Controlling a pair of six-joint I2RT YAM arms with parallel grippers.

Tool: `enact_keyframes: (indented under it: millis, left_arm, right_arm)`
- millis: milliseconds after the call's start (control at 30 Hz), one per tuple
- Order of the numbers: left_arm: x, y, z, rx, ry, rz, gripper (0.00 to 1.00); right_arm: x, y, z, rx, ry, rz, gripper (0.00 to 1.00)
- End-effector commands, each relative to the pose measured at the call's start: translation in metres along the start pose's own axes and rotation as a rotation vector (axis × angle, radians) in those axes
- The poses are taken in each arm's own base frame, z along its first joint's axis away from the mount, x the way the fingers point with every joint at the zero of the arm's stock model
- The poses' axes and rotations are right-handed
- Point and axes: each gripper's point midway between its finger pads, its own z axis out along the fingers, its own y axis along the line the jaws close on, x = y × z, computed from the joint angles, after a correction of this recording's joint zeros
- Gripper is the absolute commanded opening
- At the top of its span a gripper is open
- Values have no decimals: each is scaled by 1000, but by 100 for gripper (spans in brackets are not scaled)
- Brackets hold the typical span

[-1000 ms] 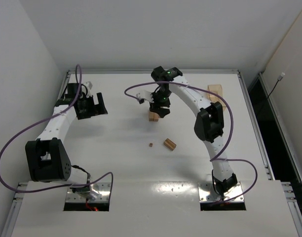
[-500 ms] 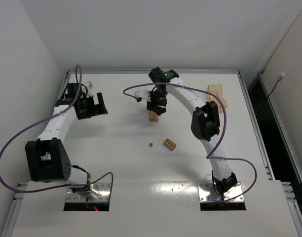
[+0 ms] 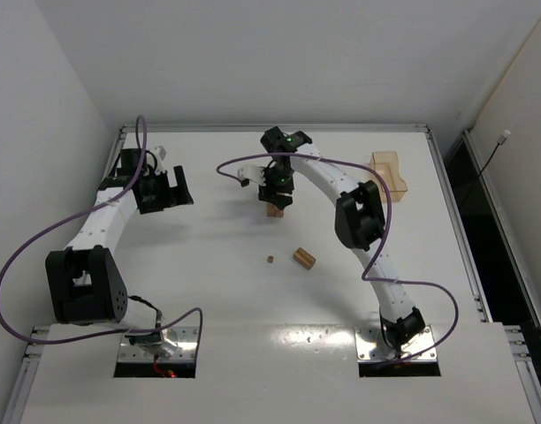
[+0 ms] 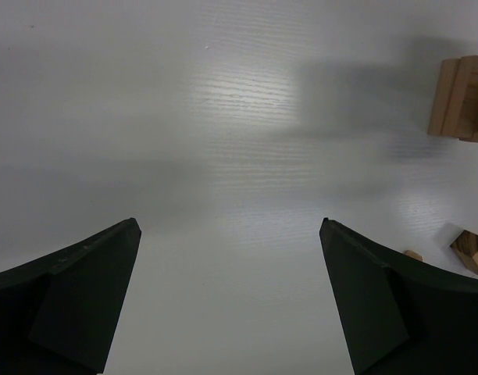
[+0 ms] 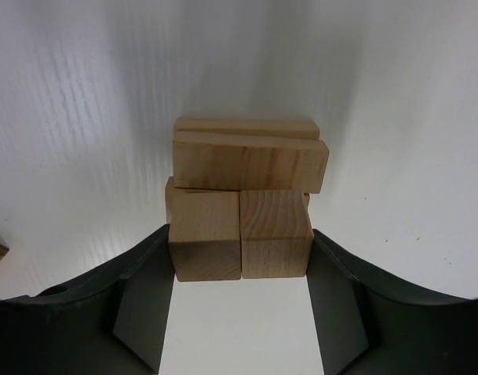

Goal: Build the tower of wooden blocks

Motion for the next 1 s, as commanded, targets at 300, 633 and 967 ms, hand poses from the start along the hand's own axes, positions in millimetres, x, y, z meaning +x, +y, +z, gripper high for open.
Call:
enact_keyframes:
  millis: [300, 633, 967]
  left_arm:
    - [-15, -3, -2, 25, -48, 4, 100]
    - [-14, -3, -1, 25, -48, 4, 100]
    - [-14, -3, -1, 25, -48, 4, 100]
  right_arm:
    - [-20, -18, -7, 96, -13, -1, 0]
    - [-18, -15, 0, 99, 35, -4, 0]
    - [-14, -15, 1, 103, 56, 17, 24]
